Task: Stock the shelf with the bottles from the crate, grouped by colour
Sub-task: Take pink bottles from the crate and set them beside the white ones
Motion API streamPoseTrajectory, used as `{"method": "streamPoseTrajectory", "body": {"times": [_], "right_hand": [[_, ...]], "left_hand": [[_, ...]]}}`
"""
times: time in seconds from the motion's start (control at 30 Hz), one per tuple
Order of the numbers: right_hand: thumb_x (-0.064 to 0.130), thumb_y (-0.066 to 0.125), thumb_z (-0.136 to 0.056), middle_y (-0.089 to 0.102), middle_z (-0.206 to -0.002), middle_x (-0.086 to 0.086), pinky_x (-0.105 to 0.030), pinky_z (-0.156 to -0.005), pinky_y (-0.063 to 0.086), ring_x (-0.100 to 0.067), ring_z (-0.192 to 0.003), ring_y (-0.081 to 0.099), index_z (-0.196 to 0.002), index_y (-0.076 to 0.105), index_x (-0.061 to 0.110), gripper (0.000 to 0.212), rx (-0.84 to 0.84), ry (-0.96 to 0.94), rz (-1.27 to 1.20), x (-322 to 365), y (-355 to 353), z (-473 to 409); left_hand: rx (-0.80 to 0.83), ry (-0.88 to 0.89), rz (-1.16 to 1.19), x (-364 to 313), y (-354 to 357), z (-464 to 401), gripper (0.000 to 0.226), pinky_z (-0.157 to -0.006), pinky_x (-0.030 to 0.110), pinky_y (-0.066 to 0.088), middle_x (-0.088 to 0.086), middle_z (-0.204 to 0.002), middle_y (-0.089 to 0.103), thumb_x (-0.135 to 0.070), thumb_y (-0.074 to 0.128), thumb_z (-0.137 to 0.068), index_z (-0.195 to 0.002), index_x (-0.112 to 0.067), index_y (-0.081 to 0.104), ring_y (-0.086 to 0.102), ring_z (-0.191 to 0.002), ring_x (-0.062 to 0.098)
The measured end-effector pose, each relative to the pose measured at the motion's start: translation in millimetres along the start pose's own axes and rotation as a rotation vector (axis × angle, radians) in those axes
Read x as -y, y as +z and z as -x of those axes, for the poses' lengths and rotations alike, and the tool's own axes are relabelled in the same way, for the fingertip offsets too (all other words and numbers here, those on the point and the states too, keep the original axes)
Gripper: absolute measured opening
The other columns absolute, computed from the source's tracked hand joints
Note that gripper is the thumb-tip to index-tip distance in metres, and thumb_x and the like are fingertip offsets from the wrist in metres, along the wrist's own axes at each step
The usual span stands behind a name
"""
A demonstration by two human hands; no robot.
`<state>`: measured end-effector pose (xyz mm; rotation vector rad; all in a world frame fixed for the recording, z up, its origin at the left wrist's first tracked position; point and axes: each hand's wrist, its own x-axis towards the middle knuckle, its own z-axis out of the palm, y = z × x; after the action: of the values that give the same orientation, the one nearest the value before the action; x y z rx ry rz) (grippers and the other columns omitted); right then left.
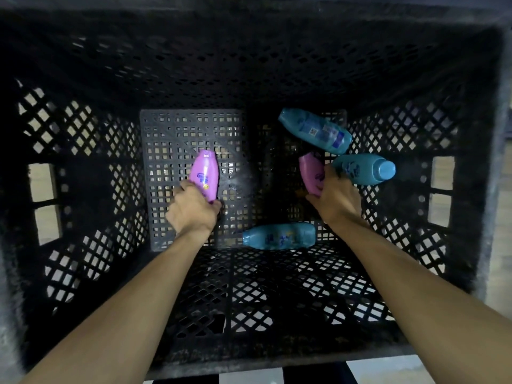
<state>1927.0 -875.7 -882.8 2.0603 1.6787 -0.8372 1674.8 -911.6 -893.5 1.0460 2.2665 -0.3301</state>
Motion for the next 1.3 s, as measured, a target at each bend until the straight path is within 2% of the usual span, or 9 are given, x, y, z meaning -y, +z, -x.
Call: {"method": "streamPoseTrajectory", "body": {"times": [0.1,0.17,0.33,0.43,0.6,0.77,0.97,1.13,1.3], "right_hand": [[0.033,0.078,-0.082,0.061,-0.117,-0.015,-0.039,-0.081,0.050,-0.035,-0.105,0.061,-0.126,0.046,0.010,0.059,0.069,0.038,0.018,-1.9,2.5,-2.9],[0.035,0.077,-0.082,0.063,-0.114,-0.015,-0.037,-0.077,0.048,-0.035,-0.102,0.062,-0.121,0.048,0.009,0.055,0.075,0.056,0.026,-2.6,4.7,-2.2],[0.039,0.077,-0.078,0.063,-0.110,-0.011,-0.036,-0.083,0.049,-0.033,-0.100,0.062,-0.120,0.050,0.010,0.058,-0.022,0.016,-0.110,1.8,-8.2,20.0],[0.038,0.079,-0.076,0.063,-0.099,-0.004,-0.029,-0.076,0.048,-0.028,-0.092,0.064,-0.118,0.050,0.011,0.057,-0.073,-0.055,-0.236,12.0,-37.2,44.0],[0.038,0.082,-0.072,0.063,-0.105,-0.003,-0.027,-0.074,0.043,-0.024,-0.092,0.062,-0.118,0.053,0.013,0.060,-0.224,-0.147,-0.322,45.5,-105.9,96.4],[0.035,0.083,-0.067,0.062,-0.097,0.001,-0.027,-0.069,0.044,-0.020,-0.083,0.060,-0.110,0.058,0.016,0.053,-0.373,-0.173,-0.450,88.2,-183.2,162.1],[0.040,0.081,-0.068,0.063,-0.097,0.002,-0.033,-0.075,0.052,-0.019,-0.085,0.063,-0.111,0.059,0.021,0.052,-0.547,-0.209,-0.581,124.0,-288.8,247.7],[0.042,0.083,-0.067,0.062,-0.095,0.001,-0.035,-0.074,0.051,-0.021,-0.086,0.062,-0.115,0.058,0.019,0.059,-0.775,-0.276,-0.621,143.3,-361.9,305.3],[0.047,0.082,-0.067,0.063,-0.094,0.001,-0.039,-0.076,0.052,-0.021,-0.085,0.062,-0.112,0.057,0.017,0.060,-0.906,-0.339,-0.643,157.4,-421.6,351.0]], "left_hand": [[0.021,0.024,0.017,1.8,0.4,1.2,0.072,-0.071,0.037,0.053,0.015,-0.112,0.058,-0.041,0.083,-0.072,-0.122,-0.007,0.042,0.063,-0.091,0.033],[0.049,0.034,0.029,4.3,0.0,4.5,0.074,-0.066,0.033,0.047,0.013,-0.112,0.058,-0.040,0.083,-0.072,-0.123,-0.010,0.039,0.061,-0.089,0.031],[0.052,0.065,0.163,14.4,-15.4,23.8,0.072,-0.068,0.035,0.046,0.009,-0.114,0.056,-0.032,0.087,-0.067,-0.119,-0.014,0.041,0.059,-0.092,0.030],[0.014,0.108,0.254,17.1,-41.2,45.3,0.069,-0.067,0.035,0.046,0.006,-0.106,0.057,-0.029,0.089,-0.063,-0.112,-0.018,0.042,0.057,-0.084,0.027],[-0.044,0.210,0.426,8.4,-111.5,92.3,0.064,-0.070,0.037,0.051,-0.003,-0.093,0.057,-0.026,0.087,-0.060,-0.106,-0.024,0.043,0.058,-0.083,0.024],[-0.100,0.319,0.589,-2.6,-199.4,151.3,0.062,-0.070,0.036,0.050,-0.008,-0.085,0.061,-0.025,0.084,-0.058,-0.107,-0.029,0.047,0.061,-0.077,0.020],[-0.214,0.490,0.655,-7.6,-306.9,220.1,0.066,-0.065,0.031,0.045,-0.009,-0.088,0.062,-0.030,0.081,-0.059,-0.114,-0.032,0.045,0.062,-0.078,0.016],[-0.341,0.649,0.700,-17.4,-387.8,268.5,0.069,-0.072,0.032,0.049,-0.013,-0.096,0.064,-0.032,0.081,-0.062,-0.121,-0.034,0.046,0.063,-0.082,0.013],[-0.442,0.804,0.726,-28.8,-454.9,310.5,0.067,-0.074,0.033,0.050,-0.014,-0.093,0.064,-0.035,0.081,-0.062,-0.120,-0.034,0.047,0.063,-0.083,0.011]]}}
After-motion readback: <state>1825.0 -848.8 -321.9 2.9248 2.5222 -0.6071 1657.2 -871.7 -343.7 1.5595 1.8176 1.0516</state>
